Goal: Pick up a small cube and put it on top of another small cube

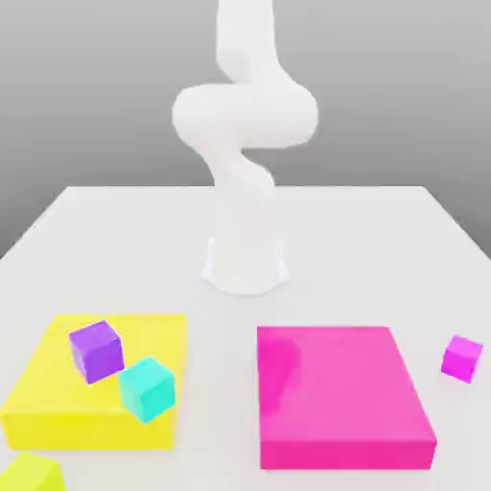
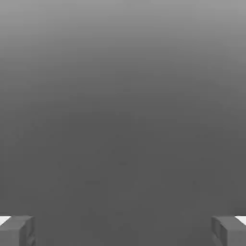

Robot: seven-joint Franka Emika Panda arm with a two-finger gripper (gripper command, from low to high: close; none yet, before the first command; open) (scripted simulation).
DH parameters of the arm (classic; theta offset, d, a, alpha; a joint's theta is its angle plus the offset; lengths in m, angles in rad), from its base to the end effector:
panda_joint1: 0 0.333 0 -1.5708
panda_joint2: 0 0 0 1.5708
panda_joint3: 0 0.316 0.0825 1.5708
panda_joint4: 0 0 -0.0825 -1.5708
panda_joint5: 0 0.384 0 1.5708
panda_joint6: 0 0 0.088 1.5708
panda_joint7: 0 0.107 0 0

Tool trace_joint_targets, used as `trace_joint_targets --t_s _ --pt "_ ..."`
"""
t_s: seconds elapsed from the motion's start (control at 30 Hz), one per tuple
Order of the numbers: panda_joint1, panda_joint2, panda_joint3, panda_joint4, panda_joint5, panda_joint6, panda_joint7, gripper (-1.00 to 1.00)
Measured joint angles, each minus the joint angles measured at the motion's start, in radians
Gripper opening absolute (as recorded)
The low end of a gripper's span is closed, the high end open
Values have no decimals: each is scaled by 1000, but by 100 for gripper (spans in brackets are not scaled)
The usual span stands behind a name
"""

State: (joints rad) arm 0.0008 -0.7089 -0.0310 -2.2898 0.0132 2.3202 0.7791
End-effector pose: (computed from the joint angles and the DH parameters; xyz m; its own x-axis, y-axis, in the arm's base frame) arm 0.3787 -0.0155 0.6853 0.5093 -0.7301 0.4556 -0.5351 -0.6833 -0.4968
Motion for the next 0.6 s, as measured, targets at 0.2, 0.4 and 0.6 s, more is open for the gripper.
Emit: trace_joint_targets --t_s 0.2,0.4,0.6 --pt "2 223 -79 25 38 49 -56 0" --pt "-5 440 -151 50 90 96 -120 0" --pt "-39 659 -202 74 150 143 -191 0"
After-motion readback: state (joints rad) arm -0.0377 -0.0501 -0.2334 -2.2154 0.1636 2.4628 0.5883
